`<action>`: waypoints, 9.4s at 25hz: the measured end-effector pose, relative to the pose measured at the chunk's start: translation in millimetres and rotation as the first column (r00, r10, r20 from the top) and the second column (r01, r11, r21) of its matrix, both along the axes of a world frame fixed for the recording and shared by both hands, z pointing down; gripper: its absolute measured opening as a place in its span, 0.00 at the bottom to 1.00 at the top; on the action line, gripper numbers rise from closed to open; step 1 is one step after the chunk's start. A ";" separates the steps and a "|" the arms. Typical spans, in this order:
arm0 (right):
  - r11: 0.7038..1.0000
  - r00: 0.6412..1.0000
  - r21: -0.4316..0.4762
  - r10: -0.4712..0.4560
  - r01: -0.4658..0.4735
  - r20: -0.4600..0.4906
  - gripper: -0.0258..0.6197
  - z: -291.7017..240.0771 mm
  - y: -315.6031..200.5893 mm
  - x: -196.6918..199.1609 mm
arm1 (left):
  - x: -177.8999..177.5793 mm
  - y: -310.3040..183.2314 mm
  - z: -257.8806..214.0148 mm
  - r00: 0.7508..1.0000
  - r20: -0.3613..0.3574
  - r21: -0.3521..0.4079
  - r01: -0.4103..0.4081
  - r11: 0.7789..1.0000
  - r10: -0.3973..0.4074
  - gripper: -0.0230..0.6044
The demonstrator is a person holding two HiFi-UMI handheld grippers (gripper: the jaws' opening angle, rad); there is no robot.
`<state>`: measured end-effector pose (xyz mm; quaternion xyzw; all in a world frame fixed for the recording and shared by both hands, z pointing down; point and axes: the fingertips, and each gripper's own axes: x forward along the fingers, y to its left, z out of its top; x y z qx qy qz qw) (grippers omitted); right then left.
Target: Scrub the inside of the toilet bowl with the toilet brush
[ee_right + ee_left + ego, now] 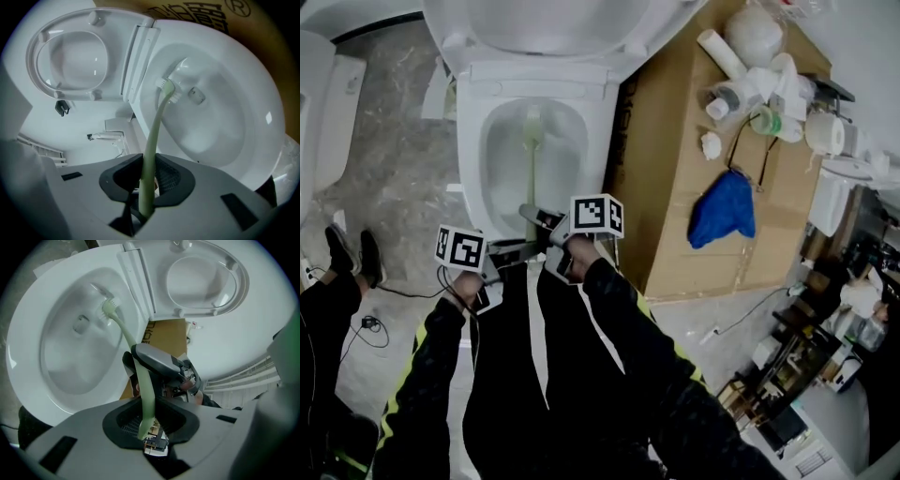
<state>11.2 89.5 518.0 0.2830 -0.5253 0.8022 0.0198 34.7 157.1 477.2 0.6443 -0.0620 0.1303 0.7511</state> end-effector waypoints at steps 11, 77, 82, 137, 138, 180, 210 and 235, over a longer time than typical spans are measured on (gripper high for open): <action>0.999 1.000 0.028 0.020 -0.020 0.008 0.16 43.6 -17.4 -1.2 | -0.5 -16.3 43.7 1.000 0.014 0.023 0.000 1.000 0.000 0.16; 0.897 0.919 -0.216 0.351 -0.385 -0.179 0.16 19.3 107.4 25.8 | -0.7 97.0 -5.1 0.940 -0.218 -0.177 -0.303 0.936 0.263 0.16; 0.884 0.916 -0.252 0.355 -0.394 -0.186 0.16 16.1 120.6 15.2 | -13.3 106.4 -12.5 0.940 -0.212 -0.202 -0.312 0.928 0.269 0.16; 0.873 0.941 -0.475 0.245 -0.110 0.232 0.15 -1.3 105.1 -76.0 | -68.9 80.0 -32.6 0.997 0.052 -0.323 -0.044 0.945 0.064 0.16; 0.876 0.939 -0.473 0.239 -0.099 0.246 0.15 -0.8 101.7 -76.1 | -68.1 76.6 -30.9 0.997 0.063 -0.322 -0.031 0.946 0.055 0.16; 0.986 0.976 -0.167 0.038 -0.002 0.216 0.14 29.4 -19.5 -74.1 | -67.3 -29.8 19.5 0.982 0.178 -0.123 0.089 0.988 -0.066 0.16; 0.985 0.976 -0.104 0.152 -0.137 0.155 0.14 54.6 -31.7 -32.7 | -36.6 -35.5 46.8 0.993 0.121 -0.043 0.015 0.999 -0.010 0.17; 0.955 0.956 -0.096 0.286 -0.280 0.059 0.14 60.7 -26.6 -5.8 | -16.9 -28.0 47.2 0.992 0.065 -0.031 -0.110 0.993 0.112 0.18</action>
